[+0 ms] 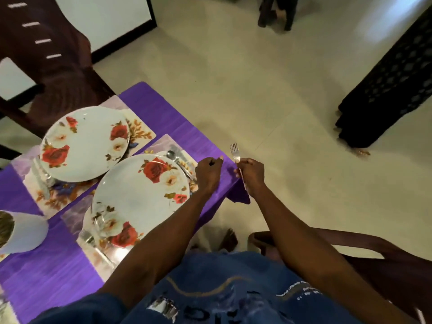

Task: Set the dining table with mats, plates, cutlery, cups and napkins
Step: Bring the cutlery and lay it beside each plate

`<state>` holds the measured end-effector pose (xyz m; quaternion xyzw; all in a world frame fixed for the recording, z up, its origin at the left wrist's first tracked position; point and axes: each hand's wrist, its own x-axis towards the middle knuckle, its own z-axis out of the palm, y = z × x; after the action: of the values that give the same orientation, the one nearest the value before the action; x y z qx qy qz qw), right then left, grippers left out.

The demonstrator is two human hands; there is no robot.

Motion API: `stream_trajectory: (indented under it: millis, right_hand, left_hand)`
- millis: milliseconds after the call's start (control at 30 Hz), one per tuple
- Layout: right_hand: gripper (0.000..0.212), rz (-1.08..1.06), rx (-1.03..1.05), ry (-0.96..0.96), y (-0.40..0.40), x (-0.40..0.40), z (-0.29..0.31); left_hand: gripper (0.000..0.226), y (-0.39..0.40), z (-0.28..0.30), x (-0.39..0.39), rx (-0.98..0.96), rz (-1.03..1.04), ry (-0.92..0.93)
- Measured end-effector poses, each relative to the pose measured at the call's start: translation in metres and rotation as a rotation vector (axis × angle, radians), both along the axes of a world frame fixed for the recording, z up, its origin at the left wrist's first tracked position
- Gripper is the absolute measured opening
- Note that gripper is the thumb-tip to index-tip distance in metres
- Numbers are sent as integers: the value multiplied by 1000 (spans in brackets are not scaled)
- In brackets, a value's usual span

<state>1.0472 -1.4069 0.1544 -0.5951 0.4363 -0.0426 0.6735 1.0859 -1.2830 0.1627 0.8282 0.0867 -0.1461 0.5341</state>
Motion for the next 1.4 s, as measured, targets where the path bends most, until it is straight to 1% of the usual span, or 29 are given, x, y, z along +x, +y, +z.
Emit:
stream_trajectory:
  millis: [67, 133, 200, 300, 400, 533, 633, 733, 800, 900, 1000, 1067, 1100, 1200, 1300, 1400]
  right_hand:
    - [5, -14, 51, -10, -10, 5, 0]
    - [11, -30, 92, -24, -13, 8, -1]
    - [11, -13, 112, -33, -13, 11, -3]
    - [12, 30, 104, -14, -13, 19, -7]
    - [13, 14, 64, 3, -13, 32, -12]
    - [7, 12, 19, 24, -14, 49, -21]
    - [3, 26, -11, 46, -27, 70, -30]
    - [5, 73, 24, 48, -46, 104, -43]
    - [4, 130, 45, 65, -58, 127, -52]
    - [3, 274, 61, 95, -86, 165, -59]
    - [6, 408, 8, 140, -138, 199, -56]
    - [5, 459, -2, 172, -179, 223, -50]
    - [6, 481, 14, 179, -197, 236, -46]
    - [6, 554, 55, 181, -241, 277, -37]
    - [2, 621, 73, 158, -264, 315, -30]
    - [2, 673, 53, 121, -271, 353, -22]
  left_hand:
    - [48, -12, -2, 6, 9, -19, 4]
    - [47, -19, -4, 12, 19, -37, -1]
    - [46, -24, -6, 20, 2, -39, -15]
    - [44, -28, -11, 31, -24, -18, -7]
    - [42, -29, -15, 39, -38, -3, -17]
    - [43, -35, -22, 51, -69, 21, -7]
    - [40, -43, -22, 67, -120, 93, 8]
    - [35, -56, -23, 95, -182, 218, 19]
    - [33, -69, -23, 117, -215, 272, 28]
    - [30, -102, -30, 155, -250, 380, 62]
    - [30, -147, -39, 182, -247, 527, 134]
    - [29, -180, -45, 194, -250, 584, 198]
    - [27, -196, -47, 201, -282, 597, 235]
    - [18, -234, -50, 223, -378, 559, 357]
    - [18, -256, -44, 249, -484, 442, 461]
    - [24, -261, -37, 281, -588, 385, 432]
